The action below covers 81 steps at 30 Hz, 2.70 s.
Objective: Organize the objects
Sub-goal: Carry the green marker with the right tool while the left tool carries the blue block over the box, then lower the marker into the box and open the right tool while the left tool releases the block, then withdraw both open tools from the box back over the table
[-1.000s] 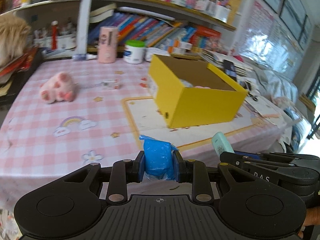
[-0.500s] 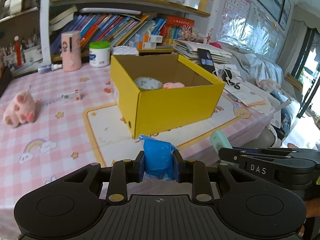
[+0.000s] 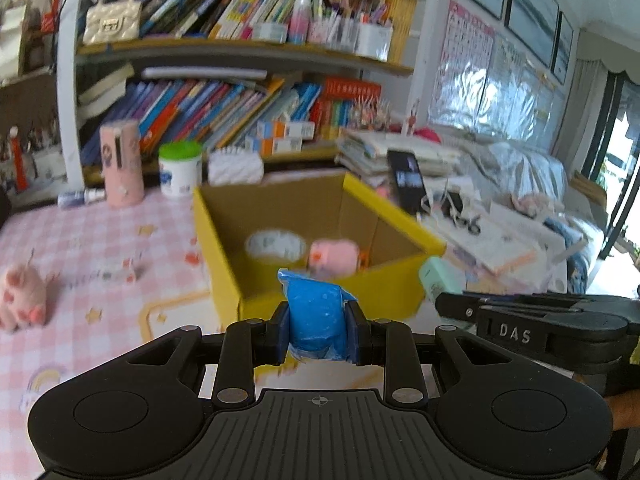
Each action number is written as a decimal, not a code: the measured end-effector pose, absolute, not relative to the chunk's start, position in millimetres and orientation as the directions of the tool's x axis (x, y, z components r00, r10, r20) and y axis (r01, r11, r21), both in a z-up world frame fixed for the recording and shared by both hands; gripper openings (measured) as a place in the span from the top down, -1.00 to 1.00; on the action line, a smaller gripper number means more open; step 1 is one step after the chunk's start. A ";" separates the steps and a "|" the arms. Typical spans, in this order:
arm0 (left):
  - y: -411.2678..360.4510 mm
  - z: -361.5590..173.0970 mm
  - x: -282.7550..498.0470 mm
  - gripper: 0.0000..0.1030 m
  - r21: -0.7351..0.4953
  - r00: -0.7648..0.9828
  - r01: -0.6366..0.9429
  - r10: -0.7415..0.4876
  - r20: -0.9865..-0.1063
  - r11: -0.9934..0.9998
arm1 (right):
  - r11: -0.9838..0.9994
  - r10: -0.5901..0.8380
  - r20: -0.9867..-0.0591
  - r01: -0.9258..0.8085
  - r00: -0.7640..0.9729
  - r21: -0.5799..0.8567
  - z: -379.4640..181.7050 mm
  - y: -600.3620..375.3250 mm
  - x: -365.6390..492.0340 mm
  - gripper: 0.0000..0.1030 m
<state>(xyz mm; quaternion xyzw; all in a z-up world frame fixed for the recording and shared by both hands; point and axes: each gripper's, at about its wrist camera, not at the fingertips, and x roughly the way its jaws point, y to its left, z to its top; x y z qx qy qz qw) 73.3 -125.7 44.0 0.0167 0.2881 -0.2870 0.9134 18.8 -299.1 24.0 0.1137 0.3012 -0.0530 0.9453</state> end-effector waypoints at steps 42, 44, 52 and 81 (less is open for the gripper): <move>-204.9 -7.0 175.9 0.43 0.034 0.720 0.334 -0.232 -0.654 0.942 | 0.962 0.181 -0.740 -0.274 0.647 -0.003 -16.3 -344.8 207.7 0.72; -202.4 -6.0 173.7 0.42 0.026 0.725 0.331 -0.236 -0.647 0.943 | 0.965 0.181 -0.744 -0.263 0.643 0.007 -17.0 -346.7 208.5 0.71; -191.5 9.8 157.4 0.00 0.015 0.764 0.331 -0.259 -0.591 0.943 | 0.980 0.147 -0.713 -0.200 0.686 0.009 -8.1 -346.1 199.7 0.17; -83.5 6.4 68.3 -0.80 -0.027 0.778 0.219 -0.191 -0.599 0.975 | 0.992 -0.087 -0.631 0.127 0.771 0.018 7.3 -290.0 66.1 -0.52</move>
